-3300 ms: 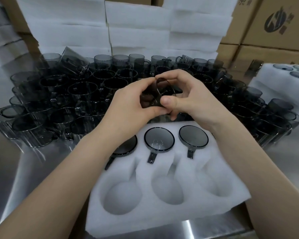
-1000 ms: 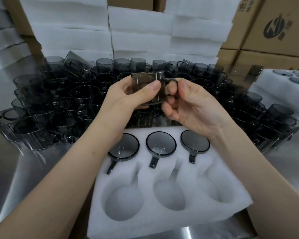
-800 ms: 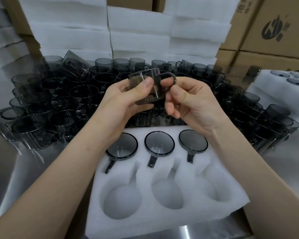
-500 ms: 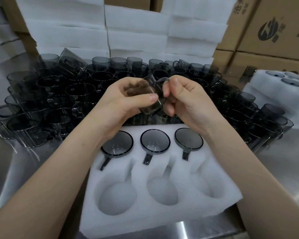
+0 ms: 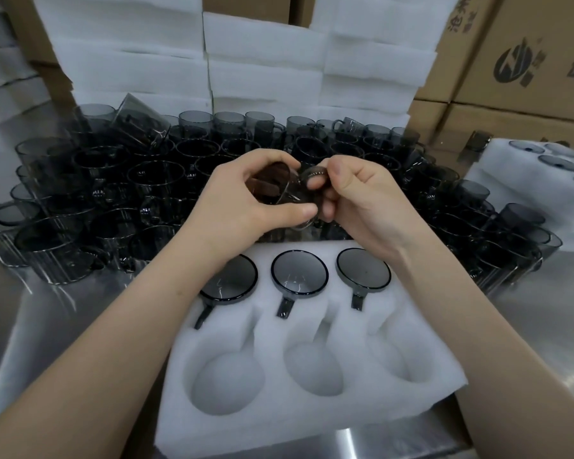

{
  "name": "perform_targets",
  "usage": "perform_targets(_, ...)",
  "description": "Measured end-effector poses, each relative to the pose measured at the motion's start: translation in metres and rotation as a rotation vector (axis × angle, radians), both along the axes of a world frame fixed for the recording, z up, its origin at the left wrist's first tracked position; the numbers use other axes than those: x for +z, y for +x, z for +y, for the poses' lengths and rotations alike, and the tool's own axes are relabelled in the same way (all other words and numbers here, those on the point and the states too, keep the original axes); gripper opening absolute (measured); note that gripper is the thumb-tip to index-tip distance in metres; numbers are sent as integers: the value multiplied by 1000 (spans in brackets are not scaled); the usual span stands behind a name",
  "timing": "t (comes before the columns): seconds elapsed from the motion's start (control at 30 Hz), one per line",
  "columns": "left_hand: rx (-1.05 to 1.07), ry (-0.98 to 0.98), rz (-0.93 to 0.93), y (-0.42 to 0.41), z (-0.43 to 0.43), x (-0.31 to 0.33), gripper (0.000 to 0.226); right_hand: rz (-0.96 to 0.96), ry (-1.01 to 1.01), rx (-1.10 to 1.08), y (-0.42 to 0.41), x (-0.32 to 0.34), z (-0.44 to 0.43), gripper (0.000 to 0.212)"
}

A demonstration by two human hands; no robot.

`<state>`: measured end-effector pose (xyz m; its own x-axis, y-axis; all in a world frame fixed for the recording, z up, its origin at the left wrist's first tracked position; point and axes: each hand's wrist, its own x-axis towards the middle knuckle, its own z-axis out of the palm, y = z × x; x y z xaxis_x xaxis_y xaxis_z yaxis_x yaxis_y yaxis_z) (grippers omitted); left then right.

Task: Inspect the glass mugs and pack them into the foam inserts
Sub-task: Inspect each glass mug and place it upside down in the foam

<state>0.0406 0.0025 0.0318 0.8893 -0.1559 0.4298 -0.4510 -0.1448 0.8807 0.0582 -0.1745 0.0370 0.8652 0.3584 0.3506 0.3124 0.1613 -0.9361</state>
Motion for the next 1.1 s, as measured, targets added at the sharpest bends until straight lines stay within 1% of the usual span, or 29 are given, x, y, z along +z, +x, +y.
perform_targets(0.1,-26,-106,48,2,1,-1,50,-13,55,25,0,-1,-2,15)
perform_targets(0.13,-31,-137,63,2,1,-1,50,-8,88,28,0,0,-2,15)
perform_targets(0.2,-27,-181,78,2,1,-2,52,1,142,13,0,0,-2,23)
perform_targets(0.23,-25,-200,80,2,0,-2,52,-1,135,-9,0,0,-2,26)
perform_targets(0.3,-35,-236,76,2,1,-2,49,9,67,-27,-1,0,-2,33)
perform_targets(0.4,-74,-291,65,3,2,-3,50,65,-65,37,-2,-1,-1,40)
perform_targets(0.47,-122,-317,71,4,3,-4,46,93,-74,77,-3,1,0,42)
perform_targets(0.53,-165,-296,70,4,3,-5,43,92,-44,81,-4,1,0,48)
perform_targets(0.6,-192,-226,55,4,3,-5,41,91,-28,55,-6,2,-1,51)
perform_targets(0.73,-208,-107,7,3,3,-4,38,66,-34,-3,-6,-1,-1,36)
perform_targets(0.87,-222,-48,-24,3,-1,-5,39,78,-22,-77,-4,-1,1,29)
perform_targets(0.97,-210,-81,-24,4,-1,-5,39,73,0,-100,-3,-3,0,17)
perform_targets(1.03,-202,-150,6,4,0,-4,38,101,51,-80,-2,-2,0,18)
perform_targets(1.1,-197,-210,34,4,1,-4,39,156,106,-4,0,-1,-2,25)
